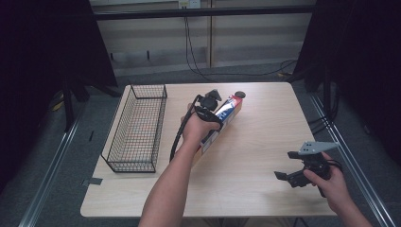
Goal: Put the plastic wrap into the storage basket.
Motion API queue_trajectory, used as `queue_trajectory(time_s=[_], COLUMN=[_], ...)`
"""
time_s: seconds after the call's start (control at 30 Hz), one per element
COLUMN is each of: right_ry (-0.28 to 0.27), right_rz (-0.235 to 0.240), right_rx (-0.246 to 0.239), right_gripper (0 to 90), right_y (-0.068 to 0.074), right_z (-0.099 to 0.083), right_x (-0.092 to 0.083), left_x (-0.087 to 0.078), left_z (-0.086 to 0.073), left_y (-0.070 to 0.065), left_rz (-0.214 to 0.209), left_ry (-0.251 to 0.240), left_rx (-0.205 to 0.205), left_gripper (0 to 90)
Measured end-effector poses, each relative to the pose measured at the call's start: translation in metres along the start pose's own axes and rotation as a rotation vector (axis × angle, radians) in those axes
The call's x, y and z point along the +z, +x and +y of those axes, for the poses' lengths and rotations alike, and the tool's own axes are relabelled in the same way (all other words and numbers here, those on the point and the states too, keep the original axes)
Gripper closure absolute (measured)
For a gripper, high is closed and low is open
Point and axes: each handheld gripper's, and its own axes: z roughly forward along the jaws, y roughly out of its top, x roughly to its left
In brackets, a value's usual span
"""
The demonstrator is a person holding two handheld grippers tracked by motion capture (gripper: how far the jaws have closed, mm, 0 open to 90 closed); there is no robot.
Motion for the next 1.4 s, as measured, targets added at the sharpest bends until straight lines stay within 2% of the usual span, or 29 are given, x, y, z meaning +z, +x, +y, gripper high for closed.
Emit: queue_trajectory(time_s=[0.07, 0.13, 0.17, 0.23, 0.27, 0.4, 0.47, 0.57, 0.7, 0.77, 0.9, 0.97, 1.13, 1.3, 1.37, 1.4], right_ry=[-0.001, 0.000, 0.001, 0.000, -0.001, -0.005, -0.006, -0.003, -0.007, -0.006, -0.004, -0.002, -0.001, 0.001, 0.000, 0.001], right_rz=[-0.001, 0.003, 0.000, 0.002, 0.002, 0.004, 0.009, 0.003, 0.009, 0.006, 0.012, 0.008, 0.011, 0.014, 0.014, 0.014], right_rx=[0.005, 0.009, 0.006, 0.005, 0.003, 0.002, 0.004, -0.001, -0.002, -0.001, -0.003, -0.003, -0.014, -0.020, -0.018, -0.016], right_gripper=[3.4, 3.3, 3.3, 3.3, 3.4, 3.3, 3.3, 3.4, 3.3, 3.3, 3.3, 3.3, 3.3, 3.3, 3.3, 3.3], right_y=[0.001, 0.001, 0.001, 0.001, 0.001, 0.001, 0.001, 0.001, 0.000, -0.001, -0.001, -0.001, 0.000, 0.000, 0.000, 0.000], right_z=[0.000, 0.001, 0.001, 0.001, 0.001, 0.002, 0.002, 0.002, 0.003, 0.004, 0.004, 0.005, 0.007, 0.008, 0.008, 0.008], right_x=[0.000, 0.000, 0.000, 0.000, 0.001, 0.001, 0.002, 0.002, 0.003, 0.004, 0.006, 0.006, 0.008, 0.009, 0.009, 0.009], left_x=[-0.005, -0.006, -0.010, -0.013, -0.014, -0.019, -0.021, -0.023, -0.027, -0.029, -0.032, -0.033, -0.041, -0.048, -0.051, -0.052], left_z=[-0.001, -0.002, -0.003, -0.005, -0.006, -0.009, -0.011, -0.012, -0.015, -0.017, -0.019, -0.020, -0.024, -0.026, -0.028, -0.029], left_y=[0.002, 0.004, 0.006, 0.009, 0.010, 0.017, 0.019, 0.021, 0.028, 0.031, 0.034, 0.035, 0.038, 0.043, 0.045, 0.046], left_rz=[0.002, 0.005, 0.014, 0.019, 0.020, 0.028, 0.034, 0.037, 0.043, 0.047, 0.055, 0.051, 0.057, 0.072, 0.072, 0.073], left_ry=[-0.003, -0.009, -0.009, -0.008, -0.013, -0.012, -0.015, -0.010, -0.007, -0.016, -0.020, -0.016, -0.021, -0.032, -0.036, -0.031], left_rx=[-0.019, -0.018, -0.033, -0.031, -0.046, -0.047, -0.068, -0.069, -0.104, -0.099, -0.126, -0.120, -0.152, -0.154, -0.174, -0.171], left_gripper=[43.5, 43.5, 43.5, 43.5, 43.5, 43.5, 43.4, 43.4, 43.4, 43.4, 43.4, 43.4, 43.4, 43.4, 43.4, 43.4])
